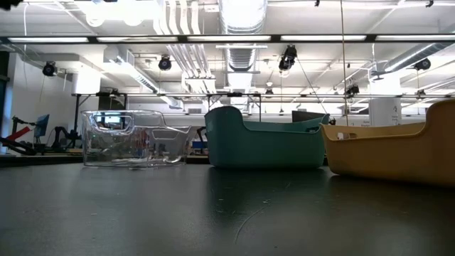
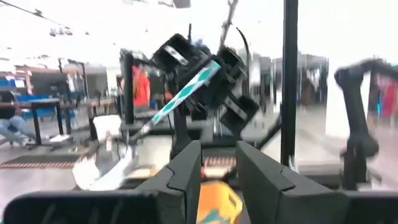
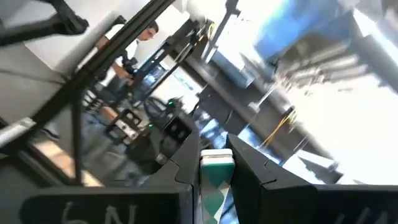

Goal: Sort silverware by color (type)
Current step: Put the patterned blue spoon into the transparent bin

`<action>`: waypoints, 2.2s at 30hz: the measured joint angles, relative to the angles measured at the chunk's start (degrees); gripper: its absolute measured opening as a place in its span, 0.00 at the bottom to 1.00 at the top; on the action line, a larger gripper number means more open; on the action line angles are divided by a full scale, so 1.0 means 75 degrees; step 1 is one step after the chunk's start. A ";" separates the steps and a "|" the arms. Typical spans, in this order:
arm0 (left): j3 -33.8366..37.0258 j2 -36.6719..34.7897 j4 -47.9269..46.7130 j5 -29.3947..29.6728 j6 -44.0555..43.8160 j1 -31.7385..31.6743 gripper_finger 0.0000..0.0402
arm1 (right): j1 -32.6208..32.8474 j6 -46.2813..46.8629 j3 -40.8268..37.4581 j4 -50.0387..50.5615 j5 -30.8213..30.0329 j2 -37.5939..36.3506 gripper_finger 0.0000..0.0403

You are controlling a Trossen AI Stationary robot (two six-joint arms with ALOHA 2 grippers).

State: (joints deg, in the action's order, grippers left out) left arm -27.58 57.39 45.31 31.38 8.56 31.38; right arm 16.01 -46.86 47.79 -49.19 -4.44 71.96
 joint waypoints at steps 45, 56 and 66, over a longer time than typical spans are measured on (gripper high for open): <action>0.0072 0.2076 0.5639 -0.2880 -0.1040 -0.0837 0.51 | 0.0717 -0.8467 0.4305 0.0522 0.0096 0.4135 0.11; -0.0450 0.2436 0.5617 -0.2984 -0.0991 -0.0851 0.43 | 0.0717 -0.8441 0.4276 0.0526 0.0116 0.4135 0.11; -0.0523 0.2524 0.5889 -0.3112 -0.1291 -0.0814 0.03 | 0.0729 -0.8406 0.4276 0.0514 -0.0064 0.4127 0.18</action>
State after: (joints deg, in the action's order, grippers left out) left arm -31.51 76.31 89.48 8.04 -1.12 25.27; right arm 21.47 -109.91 79.85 -45.34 -4.93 102.92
